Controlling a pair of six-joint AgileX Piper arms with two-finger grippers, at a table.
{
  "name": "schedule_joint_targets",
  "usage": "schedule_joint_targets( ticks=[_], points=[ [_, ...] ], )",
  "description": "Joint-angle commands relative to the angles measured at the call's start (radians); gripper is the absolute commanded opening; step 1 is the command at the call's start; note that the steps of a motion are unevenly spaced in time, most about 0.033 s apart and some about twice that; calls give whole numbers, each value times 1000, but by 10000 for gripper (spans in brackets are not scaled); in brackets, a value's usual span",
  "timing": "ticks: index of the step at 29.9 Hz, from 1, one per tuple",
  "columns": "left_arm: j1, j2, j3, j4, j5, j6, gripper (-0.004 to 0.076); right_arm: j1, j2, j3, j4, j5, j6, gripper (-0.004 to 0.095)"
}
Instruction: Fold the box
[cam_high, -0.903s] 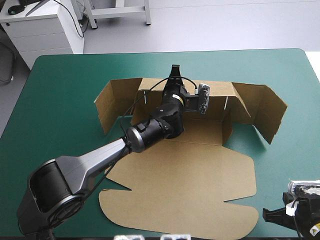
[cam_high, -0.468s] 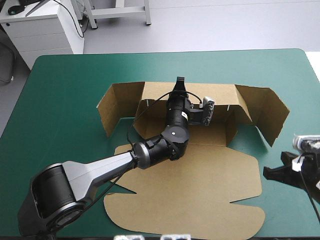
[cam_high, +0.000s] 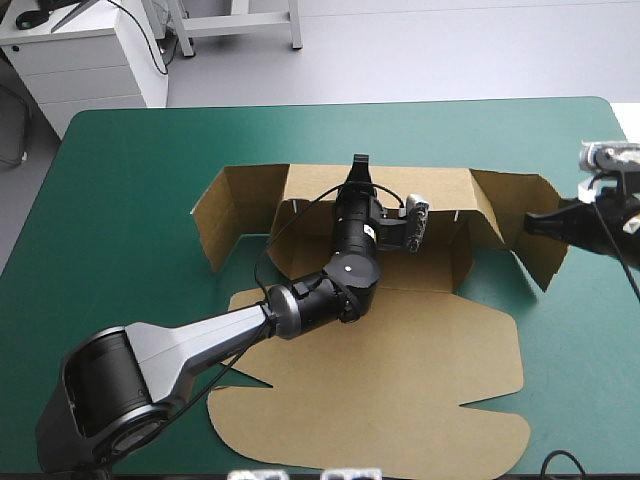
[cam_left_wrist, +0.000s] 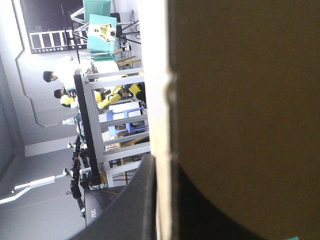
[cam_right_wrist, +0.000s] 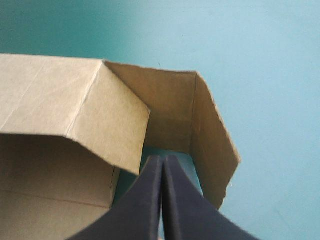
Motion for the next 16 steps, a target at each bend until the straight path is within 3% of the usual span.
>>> schedule_joint_targets(
  ticks=[1, 9, 16],
  points=[
    [-14, -50, -17, 1, -13, -8, -8, 3, 95, -128, 33, -65, -11, -18],
    [-14, -50, -17, -16, -23, -8, -8, 3, 310, -318, 200, -51, -84, -18],
    [-14, -50, -17, -16, -21, -1, -8, 19, 462, -411, 227, -29, -92, -18]
  ],
)
